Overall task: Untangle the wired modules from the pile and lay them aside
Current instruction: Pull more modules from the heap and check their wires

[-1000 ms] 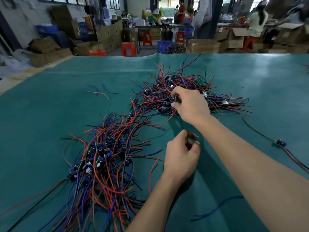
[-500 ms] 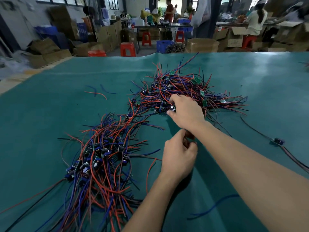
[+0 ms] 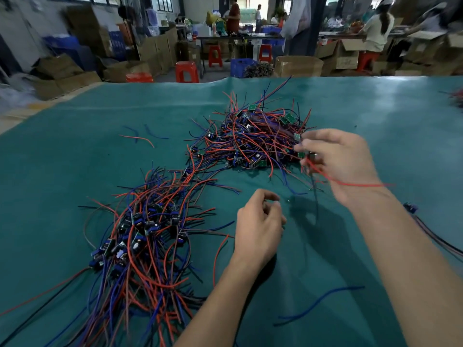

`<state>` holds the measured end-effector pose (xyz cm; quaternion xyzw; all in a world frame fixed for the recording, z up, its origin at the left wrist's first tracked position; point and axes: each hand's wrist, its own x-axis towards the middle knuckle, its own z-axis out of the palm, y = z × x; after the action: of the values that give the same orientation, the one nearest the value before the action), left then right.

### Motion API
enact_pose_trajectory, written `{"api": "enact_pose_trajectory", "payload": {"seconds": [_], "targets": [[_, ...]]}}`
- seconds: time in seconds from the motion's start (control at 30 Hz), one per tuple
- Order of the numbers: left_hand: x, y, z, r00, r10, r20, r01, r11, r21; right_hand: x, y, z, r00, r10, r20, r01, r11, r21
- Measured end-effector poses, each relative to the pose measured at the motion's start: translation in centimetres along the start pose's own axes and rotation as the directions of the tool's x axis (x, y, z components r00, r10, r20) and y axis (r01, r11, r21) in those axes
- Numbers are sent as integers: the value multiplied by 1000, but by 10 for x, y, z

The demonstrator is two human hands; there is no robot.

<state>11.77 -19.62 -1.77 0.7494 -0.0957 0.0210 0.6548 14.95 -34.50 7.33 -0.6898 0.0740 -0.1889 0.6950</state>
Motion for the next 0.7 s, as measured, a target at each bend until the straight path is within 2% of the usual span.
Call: {"api": "enact_pose_trajectory", "payload": {"seconds": [0.07, 0.13, 0.2, 0.3, 0.37, 0.47, 0.57, 0.7], "targets": [[-1, 0, -1, 1000, -5, -15, 4, 999, -33, -19, 0, -12, 986, 117, 115, -145, 949, 280], [-1, 2, -2, 999, -16, -34, 13, 997, -71, -38, 10, -15, 954, 192, 229, -264, 901, 345], [-1, 5, -4, 999, -32, -28, 28, 992, -121, -51, 23, -8, 923, 243, 297, -338, 882, 328], [0, 6, -6, 999, -10, 38, 13, 996, -89, -60, 38, 4, 948, 205, 244, -254, 948, 193], [-1, 9, -7, 996, 3, 89, 12, 985, -173, -60, 43, 8, 973, 162, 164, -187, 971, 149], [0, 12, -10, 992, 8, 126, 31, 952, -305, -59, 47, 11, 980, 162, 111, -179, 971, 158], [0, 11, -11, 990, 2, 143, 39, 958, -283, -56, 48, 8, 981, 185, 65, -195, 954, 226], [-1, 12, -9, 989, -37, 145, 69, 973, -222, -51, 51, 0, 998, 64, 9, -64, 998, 12]]}}
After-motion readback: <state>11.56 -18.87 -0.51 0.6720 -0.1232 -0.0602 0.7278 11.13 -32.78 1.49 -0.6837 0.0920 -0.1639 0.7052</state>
